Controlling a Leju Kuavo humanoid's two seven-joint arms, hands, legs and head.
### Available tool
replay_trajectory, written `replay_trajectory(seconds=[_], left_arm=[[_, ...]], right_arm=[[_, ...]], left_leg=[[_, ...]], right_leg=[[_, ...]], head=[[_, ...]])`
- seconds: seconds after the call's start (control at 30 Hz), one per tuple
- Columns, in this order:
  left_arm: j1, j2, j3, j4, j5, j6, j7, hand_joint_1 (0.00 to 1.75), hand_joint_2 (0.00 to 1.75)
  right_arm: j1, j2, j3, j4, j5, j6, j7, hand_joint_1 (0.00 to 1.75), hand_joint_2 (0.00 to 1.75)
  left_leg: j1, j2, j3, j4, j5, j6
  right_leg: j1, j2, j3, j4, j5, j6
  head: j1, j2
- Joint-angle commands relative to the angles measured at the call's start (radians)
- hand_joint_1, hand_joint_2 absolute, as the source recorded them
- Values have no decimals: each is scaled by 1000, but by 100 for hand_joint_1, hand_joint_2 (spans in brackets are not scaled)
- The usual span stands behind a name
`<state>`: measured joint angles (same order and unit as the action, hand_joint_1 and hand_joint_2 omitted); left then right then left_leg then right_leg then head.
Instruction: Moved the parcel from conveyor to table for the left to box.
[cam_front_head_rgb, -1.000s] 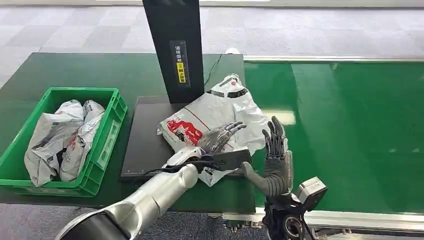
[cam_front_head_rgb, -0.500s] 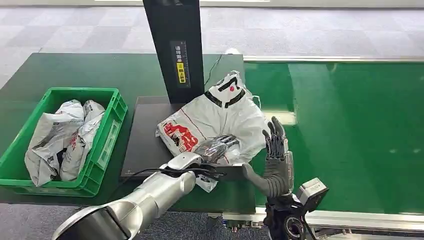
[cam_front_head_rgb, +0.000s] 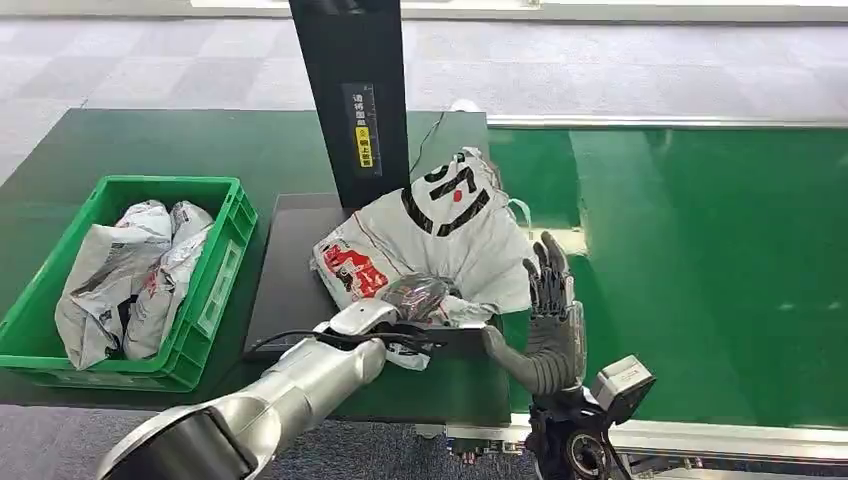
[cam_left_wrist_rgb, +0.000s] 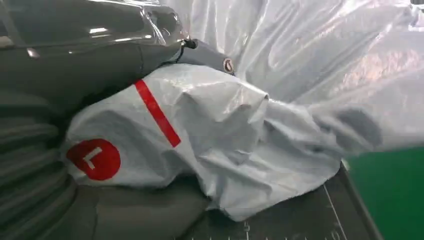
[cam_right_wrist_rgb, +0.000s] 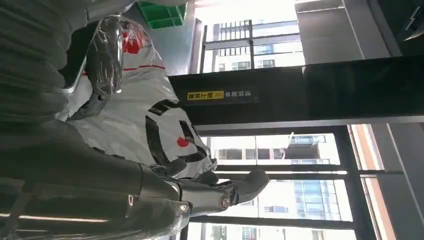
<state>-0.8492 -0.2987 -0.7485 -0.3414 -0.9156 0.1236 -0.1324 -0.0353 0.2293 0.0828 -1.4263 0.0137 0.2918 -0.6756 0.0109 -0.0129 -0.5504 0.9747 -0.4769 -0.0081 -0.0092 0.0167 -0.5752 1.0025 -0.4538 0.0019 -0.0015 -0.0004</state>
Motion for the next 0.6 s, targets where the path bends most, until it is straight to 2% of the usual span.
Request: replay_trajectory(seconds=[0.03, 0.1, 0.13, 0.3, 0.33, 0.4, 0.47, 0.53, 0.6], left_arm=[[-19, 28, 33, 36, 34, 31, -44, 175, 175], [-26, 29, 39, 33, 38, 33, -49, 175, 175], [-26, 35, 73, 11, 70, 81, -86, 175, 175], [-29, 63, 142, -44, 142, 127, -165, 175, 175], [-3, 78, 199, -110, 203, 185, -231, 175, 175], [-2, 92, 201, -125, 210, 172, -236, 175, 175], [53, 121, 260, -247, 288, 207, -302, 175, 175], [190, 179, 318, -497, 381, 225, -366, 175, 175], [244, 207, 315, -596, 380, 205, -347, 175, 175]], right_arm=[[-8, -22, 11, 3, 1, -15, 8, 0, 175], [-6, -24, 11, 4, 1, -15, 8, 0, 175], [2, -25, 10, 0, 3, -22, 4, 0, 175], [22, -28, 9, -11, 3, -27, 0, 0, 175], [31, -24, 4, -19, 7, -40, -1, 0, 175], [37, -25, 4, -22, 7, -39, -1, 0, 175], [55, -22, -2, -38, 8, -51, 0, 0, 175], [96, -23, -10, -68, 10, -73, 1, 0, 175], [111, -25, -8, -78, 9, -72, -2, 0, 175]], left_leg=[[0, 5, -2, -2, 1, 0], [0, 3, -1, -1, 0, 0], [0, 2, -1, 0, 0, 0], [0, 1, -3, 0, 0, 0], [0, 2, -4, 0, 0, 0], [0, 2, -4, 0, 0, 0], [0, 2, -3, -1, 0, 0], [0, 3, -3, -2, 0, 0], [-1, 4, -1, -4, 0, 0]], right_leg=[[1, 1, -2, -3, 2, 0], [0, 0, -1, -2, 1, 0], [0, 0, -2, -1, 1, 0], [0, 0, -4, 0, 0, 0], [0, 0, -5, 0, 1, 0], [0, 1, -5, 0, 0, 0], [0, 1, -4, 0, 0, 0], [0, 0, -4, -2, 1, 0], [-1, 2, -3, -3, 0, 0]], head=[[0, 0], [0, 0], [0, 0], [0, 0], [0, 0], [0, 0], [0, 0], [0, 0], [0, 0]])
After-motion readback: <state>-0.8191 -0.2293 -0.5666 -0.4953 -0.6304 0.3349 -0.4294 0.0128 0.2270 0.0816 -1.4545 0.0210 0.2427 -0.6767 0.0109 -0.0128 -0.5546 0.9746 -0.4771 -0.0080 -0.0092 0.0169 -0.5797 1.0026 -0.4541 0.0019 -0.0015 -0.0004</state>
